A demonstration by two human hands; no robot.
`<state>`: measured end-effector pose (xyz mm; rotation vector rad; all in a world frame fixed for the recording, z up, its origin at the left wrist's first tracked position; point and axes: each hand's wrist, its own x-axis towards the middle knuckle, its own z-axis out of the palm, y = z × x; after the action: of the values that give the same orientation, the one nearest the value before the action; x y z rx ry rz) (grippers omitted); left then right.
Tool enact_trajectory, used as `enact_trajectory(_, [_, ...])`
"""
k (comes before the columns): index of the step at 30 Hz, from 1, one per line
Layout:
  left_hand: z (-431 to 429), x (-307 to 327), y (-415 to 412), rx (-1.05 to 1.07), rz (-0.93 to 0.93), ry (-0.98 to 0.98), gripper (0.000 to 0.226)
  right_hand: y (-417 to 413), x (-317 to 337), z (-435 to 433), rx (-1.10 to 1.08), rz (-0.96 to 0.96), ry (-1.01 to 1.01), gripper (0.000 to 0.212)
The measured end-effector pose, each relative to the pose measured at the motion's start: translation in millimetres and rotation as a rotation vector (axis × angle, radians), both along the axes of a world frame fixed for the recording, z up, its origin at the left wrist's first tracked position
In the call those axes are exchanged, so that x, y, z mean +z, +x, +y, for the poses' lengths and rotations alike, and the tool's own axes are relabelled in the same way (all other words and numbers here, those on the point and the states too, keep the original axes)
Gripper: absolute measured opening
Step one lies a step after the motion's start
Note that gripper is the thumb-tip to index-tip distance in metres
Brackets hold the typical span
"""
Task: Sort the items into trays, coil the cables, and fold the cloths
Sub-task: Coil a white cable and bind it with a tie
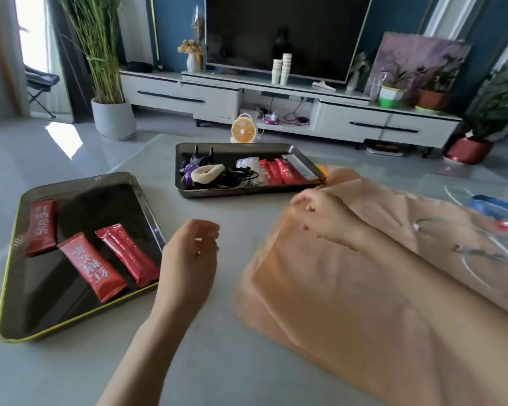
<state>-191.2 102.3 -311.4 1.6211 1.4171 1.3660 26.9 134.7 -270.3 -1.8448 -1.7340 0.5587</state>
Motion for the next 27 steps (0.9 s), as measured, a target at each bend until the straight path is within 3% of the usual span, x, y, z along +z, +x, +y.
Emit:
enact_trajectory(4, [-26.0, 9.2, 24.9, -0.041, 0.034, 0.015, 0.022, 64.5, -17.3, -103.9, -0.106, 0.113, -0.076, 0.010])
enact_trajectory(9, [-62.4, 1.5, 65.9, -0.191, 0.281, 0.016, 0.021, 127.8, -35.5, -179.9, -0.363, 0.291, 0.095, 0.026])
enact_trajectory(12, [-90.7, 10.6, 98.4, -0.278, 0.452, 0.122, 0.018, 168.6, -32.2, -202.5, -0.509, 0.165, 0.264, 0.021])
enact_trajectory(14, [-106.8, 21.1, 115.7, -0.337, 0.476, 0.163, 0.016, 188.1, -35.6, -208.5, -0.568, 0.034, 0.268, 0.015])
enact_trajectory(19, [-156.2, 41.9, 173.0, -0.458, 0.349, 0.092, 0.023, 232.9, -66.0, -227.1, -0.507, -0.550, 0.004, 0.057])
enact_trajectory(23, [-189.0, 51.6, 222.8, -0.565, 0.291, -0.028, 0.024, 249.4, -60.8, -220.5, -0.498, -0.425, -0.072, 0.055])
enact_trajectory(27, [-191.6, 42.5, 252.7, -0.627, 0.354, -0.029, 0.027, 251.9, -53.5, -221.7, -0.521, -0.502, 0.014, 0.028])
